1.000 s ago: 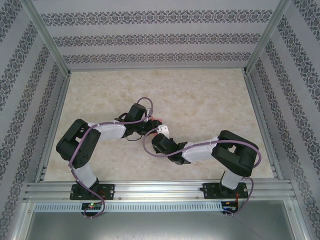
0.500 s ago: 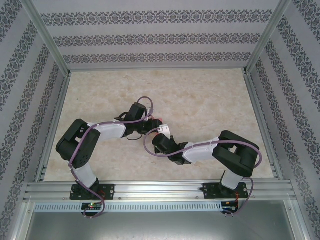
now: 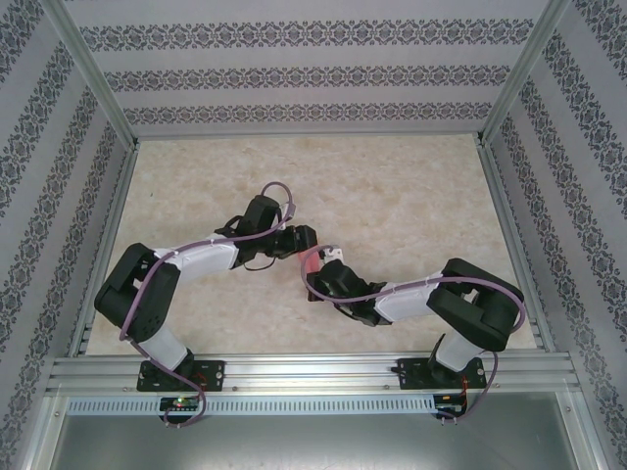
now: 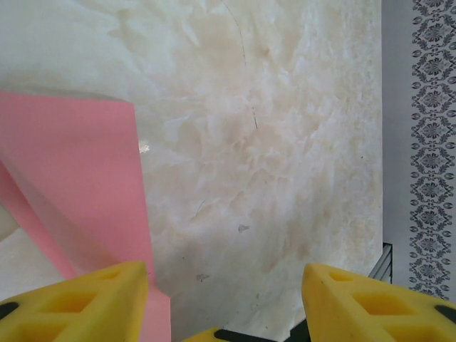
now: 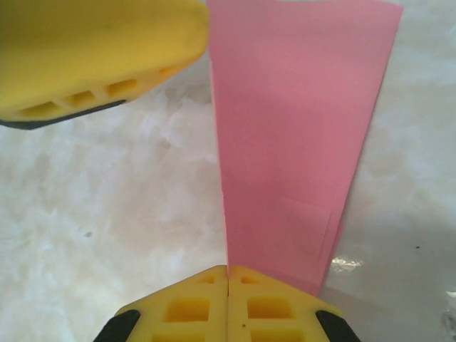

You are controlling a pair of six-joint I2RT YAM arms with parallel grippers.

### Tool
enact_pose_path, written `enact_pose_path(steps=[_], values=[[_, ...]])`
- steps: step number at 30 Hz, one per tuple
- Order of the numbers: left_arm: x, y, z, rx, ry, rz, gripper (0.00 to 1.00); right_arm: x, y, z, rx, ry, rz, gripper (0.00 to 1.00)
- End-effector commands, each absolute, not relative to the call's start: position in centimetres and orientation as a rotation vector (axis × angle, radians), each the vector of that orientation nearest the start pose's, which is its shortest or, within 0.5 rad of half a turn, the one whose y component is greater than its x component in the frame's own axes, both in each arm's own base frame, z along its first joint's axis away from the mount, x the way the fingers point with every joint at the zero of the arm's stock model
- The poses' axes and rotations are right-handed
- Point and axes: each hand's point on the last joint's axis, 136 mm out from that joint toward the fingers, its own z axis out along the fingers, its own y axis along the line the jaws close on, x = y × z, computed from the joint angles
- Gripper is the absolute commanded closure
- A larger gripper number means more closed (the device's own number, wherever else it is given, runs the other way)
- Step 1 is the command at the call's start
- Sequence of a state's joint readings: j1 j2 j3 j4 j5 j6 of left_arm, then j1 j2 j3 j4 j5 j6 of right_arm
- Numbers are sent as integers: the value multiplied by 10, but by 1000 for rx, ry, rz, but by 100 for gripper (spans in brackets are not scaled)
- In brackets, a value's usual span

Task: Fold a paper plane with a square sheet of paper (pick it up from the middle)
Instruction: Fold the wing for the fifth time at the center of the table.

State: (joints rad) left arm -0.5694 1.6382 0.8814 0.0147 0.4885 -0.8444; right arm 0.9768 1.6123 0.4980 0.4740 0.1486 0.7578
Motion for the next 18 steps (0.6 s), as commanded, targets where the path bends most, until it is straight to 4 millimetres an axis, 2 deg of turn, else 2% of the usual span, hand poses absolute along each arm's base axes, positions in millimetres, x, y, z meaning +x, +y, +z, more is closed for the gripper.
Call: enact_pose_path(steps=[1, 8, 18], values=[[310, -291, 96, -63, 2560, -1210, 39, 236, 321, 57, -78, 2262, 1039, 100], [305, -296, 93, -8, 2554, -1258, 39, 240, 321, 51, 16, 2271, 1175, 100], [302, -310, 86, 72, 2548, -1344, 38, 246, 313, 44, 140, 2266, 1266, 100]])
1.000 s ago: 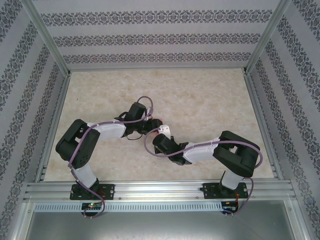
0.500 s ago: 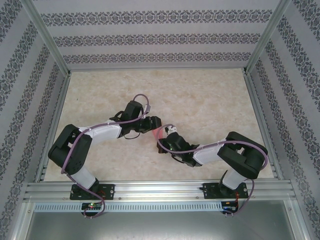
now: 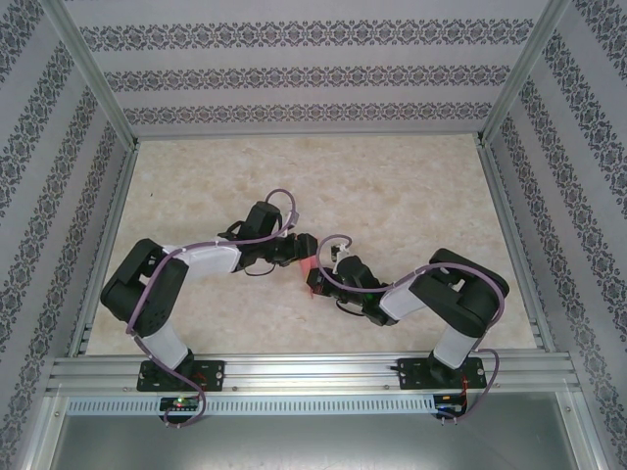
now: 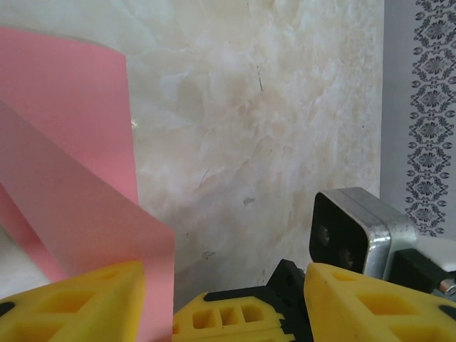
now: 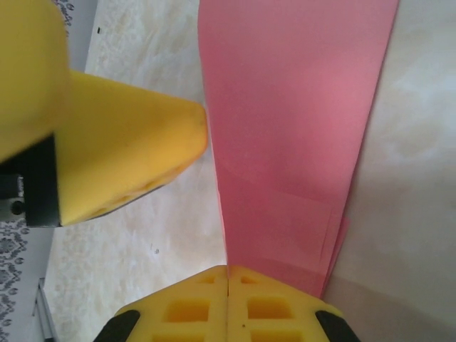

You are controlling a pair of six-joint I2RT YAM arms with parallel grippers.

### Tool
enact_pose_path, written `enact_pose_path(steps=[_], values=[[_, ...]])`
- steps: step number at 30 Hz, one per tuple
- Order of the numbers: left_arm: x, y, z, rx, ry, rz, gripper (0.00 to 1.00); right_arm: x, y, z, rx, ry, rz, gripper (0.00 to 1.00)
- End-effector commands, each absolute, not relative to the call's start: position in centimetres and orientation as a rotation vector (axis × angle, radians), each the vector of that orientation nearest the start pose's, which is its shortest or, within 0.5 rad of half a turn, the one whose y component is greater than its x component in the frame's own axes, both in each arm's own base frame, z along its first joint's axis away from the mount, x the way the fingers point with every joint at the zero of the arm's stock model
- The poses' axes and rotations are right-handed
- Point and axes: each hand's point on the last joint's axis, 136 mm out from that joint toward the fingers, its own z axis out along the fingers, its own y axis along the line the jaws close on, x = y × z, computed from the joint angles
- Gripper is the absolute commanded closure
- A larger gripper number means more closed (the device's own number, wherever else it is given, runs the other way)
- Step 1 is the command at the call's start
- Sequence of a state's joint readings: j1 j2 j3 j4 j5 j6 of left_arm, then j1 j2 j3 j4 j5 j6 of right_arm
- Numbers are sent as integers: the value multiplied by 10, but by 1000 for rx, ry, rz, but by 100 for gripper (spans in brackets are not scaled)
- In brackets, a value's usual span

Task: Fold a paper plane with a square sheet of paper (pick it up from the middle)
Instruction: Fold the wing for the fifth time at the center of the table.

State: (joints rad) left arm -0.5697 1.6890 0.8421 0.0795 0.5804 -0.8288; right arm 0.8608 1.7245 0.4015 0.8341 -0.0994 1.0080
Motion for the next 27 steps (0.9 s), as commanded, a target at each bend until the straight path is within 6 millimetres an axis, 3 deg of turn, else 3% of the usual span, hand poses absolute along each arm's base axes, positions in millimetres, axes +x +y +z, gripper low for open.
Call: enact_pose_path(steps=[1, 14, 24, 27], values=[[302, -311, 84, 76, 2555, -1346, 38, 246, 313, 44, 149, 2265, 1277, 100], [309, -316, 75, 90, 2564, -1309, 38, 251, 308, 25, 374, 2320, 1342, 100], [315, -316, 67, 73, 2574, -1274, 38, 247, 294, 7, 527, 2388, 1275, 100], [315, -316, 63, 70, 2584, -1271, 38, 248, 294, 11, 536, 2368, 1290, 97]])
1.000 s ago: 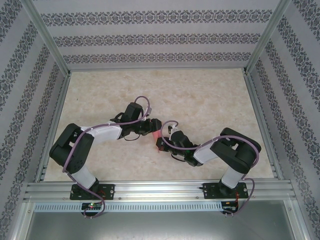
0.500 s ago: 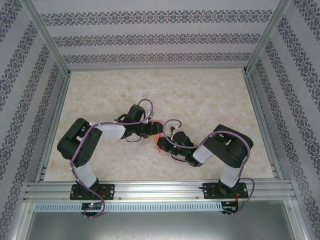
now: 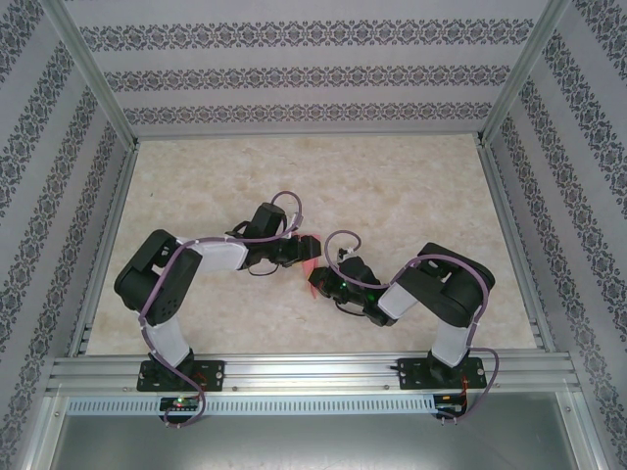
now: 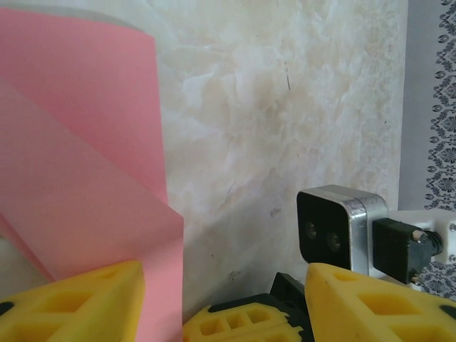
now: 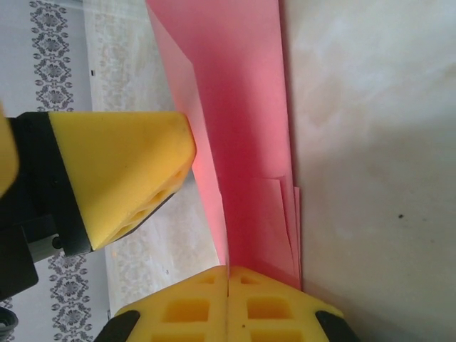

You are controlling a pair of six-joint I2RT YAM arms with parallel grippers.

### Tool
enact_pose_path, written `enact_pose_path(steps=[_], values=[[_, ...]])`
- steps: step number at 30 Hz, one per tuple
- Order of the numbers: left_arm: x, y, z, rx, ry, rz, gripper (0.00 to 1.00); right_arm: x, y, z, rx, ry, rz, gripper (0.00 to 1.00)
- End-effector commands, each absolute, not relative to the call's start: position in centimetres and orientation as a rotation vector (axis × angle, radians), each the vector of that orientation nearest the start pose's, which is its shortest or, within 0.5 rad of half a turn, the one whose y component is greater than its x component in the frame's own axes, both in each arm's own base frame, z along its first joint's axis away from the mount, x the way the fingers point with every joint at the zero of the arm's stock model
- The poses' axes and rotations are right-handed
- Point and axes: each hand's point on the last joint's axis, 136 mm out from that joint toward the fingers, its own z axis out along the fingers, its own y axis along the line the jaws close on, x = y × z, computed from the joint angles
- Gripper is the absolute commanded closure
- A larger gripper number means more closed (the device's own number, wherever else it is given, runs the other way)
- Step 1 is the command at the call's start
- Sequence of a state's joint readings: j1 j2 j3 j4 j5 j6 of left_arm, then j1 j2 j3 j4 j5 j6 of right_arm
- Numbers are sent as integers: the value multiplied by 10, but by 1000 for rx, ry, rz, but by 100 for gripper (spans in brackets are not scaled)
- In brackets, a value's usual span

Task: Fold a paper plane with a square sheet of paper (pick it up from the middle)
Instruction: Fold the wing for the fifth time at the center of the table.

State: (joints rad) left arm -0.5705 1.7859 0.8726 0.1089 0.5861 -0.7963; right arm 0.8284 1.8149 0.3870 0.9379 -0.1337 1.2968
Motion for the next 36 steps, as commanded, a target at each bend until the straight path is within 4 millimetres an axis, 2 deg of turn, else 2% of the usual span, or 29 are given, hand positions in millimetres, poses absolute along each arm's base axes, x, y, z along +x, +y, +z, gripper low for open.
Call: enact_pose_path(steps=[1, 4, 7, 12, 16, 22, 26, 36], values=[[315, -316, 61, 66, 2589, -1271, 38, 249, 295, 16, 515, 2355, 1298, 94], [315, -315, 59, 59, 2592, -1266, 38, 251, 296, 30, 439, 2329, 1263, 81], [316, -315, 61, 56, 2588, -1264, 38, 249, 294, 40, 342, 2354, 1168, 77], [319, -316, 65, 49, 2576, -1271, 38, 245, 278, 40, 232, 2457, 886, 65], [320, -318, 69, 48, 2568, -1278, 38, 243, 281, 39, 142, 2504, 814, 56], [320, -320, 72, 41, 2560, -1298, 38, 244, 293, 36, 33, 2546, 719, 53], [321, -319, 72, 39, 2560, -1296, 38, 247, 290, 29, 26, 2580, 626, 53], [321, -320, 72, 36, 2557, -1301, 38, 249, 292, 17, 5, 2606, 585, 54]])
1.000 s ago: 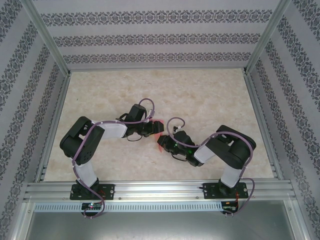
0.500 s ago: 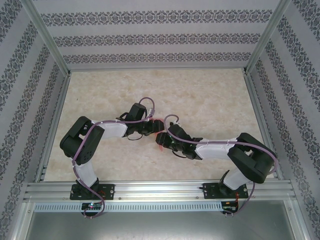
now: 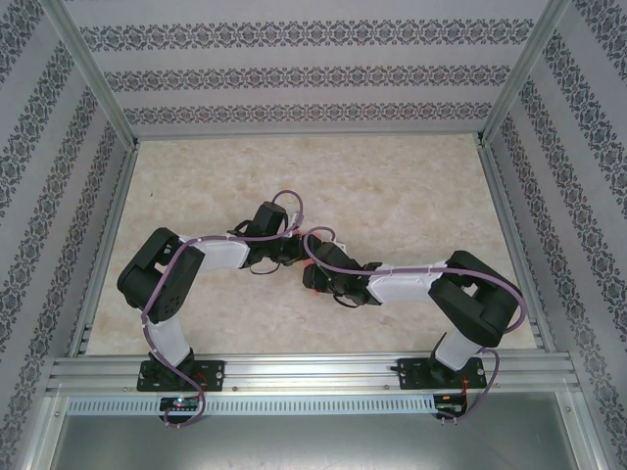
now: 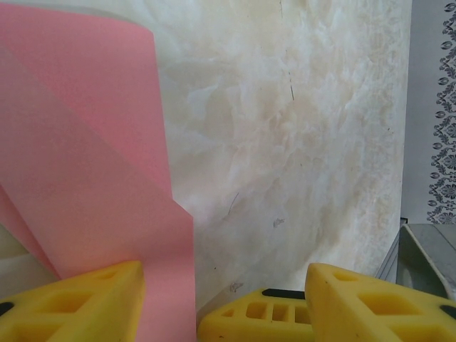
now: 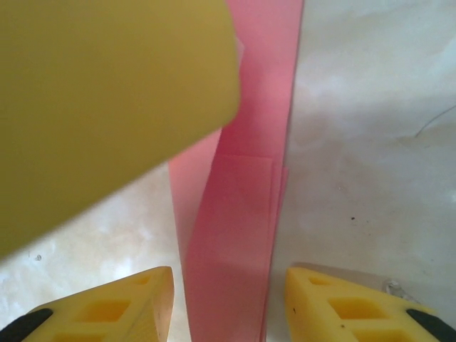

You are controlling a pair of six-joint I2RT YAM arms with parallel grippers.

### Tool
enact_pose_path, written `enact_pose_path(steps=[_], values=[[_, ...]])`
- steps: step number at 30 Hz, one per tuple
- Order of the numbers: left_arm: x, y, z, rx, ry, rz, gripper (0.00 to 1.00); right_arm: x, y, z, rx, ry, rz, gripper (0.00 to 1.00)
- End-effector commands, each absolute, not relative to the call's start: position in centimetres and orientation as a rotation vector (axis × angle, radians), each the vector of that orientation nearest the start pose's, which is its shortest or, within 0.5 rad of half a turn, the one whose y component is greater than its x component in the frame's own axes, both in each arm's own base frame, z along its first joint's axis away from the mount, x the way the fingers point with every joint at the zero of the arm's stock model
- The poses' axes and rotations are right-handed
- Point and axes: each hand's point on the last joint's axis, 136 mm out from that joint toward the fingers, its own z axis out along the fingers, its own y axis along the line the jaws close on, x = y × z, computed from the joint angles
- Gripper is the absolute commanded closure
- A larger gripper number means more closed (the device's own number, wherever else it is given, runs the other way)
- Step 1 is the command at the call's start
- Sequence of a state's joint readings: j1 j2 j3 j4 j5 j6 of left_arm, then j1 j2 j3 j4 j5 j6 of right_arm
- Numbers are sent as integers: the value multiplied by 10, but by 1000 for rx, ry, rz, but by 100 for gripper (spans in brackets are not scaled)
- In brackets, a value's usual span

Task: Fold a paper plane with a square sheet of paper (pick it up from the middle)
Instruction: Fold the wing for the fifth time at the center of the table.

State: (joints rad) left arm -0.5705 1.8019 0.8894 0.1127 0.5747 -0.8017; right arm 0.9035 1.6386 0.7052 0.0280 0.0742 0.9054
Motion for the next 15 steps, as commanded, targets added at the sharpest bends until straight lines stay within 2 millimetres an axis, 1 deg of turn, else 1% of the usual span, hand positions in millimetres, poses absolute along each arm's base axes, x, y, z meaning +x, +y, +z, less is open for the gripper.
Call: enact_pose_path(steps=[1, 8, 15], values=[[321, -320, 72, 37, 2558, -1303, 38, 249, 293, 16, 3, 2606, 584, 55], [321, -322, 72, 38, 2560, -1313, 38, 248, 292, 11, -7, 2619, 560, 64], [323, -322, 75, 38, 2553, -1314, 38, 245, 293, 10, -1, 2622, 587, 69]])
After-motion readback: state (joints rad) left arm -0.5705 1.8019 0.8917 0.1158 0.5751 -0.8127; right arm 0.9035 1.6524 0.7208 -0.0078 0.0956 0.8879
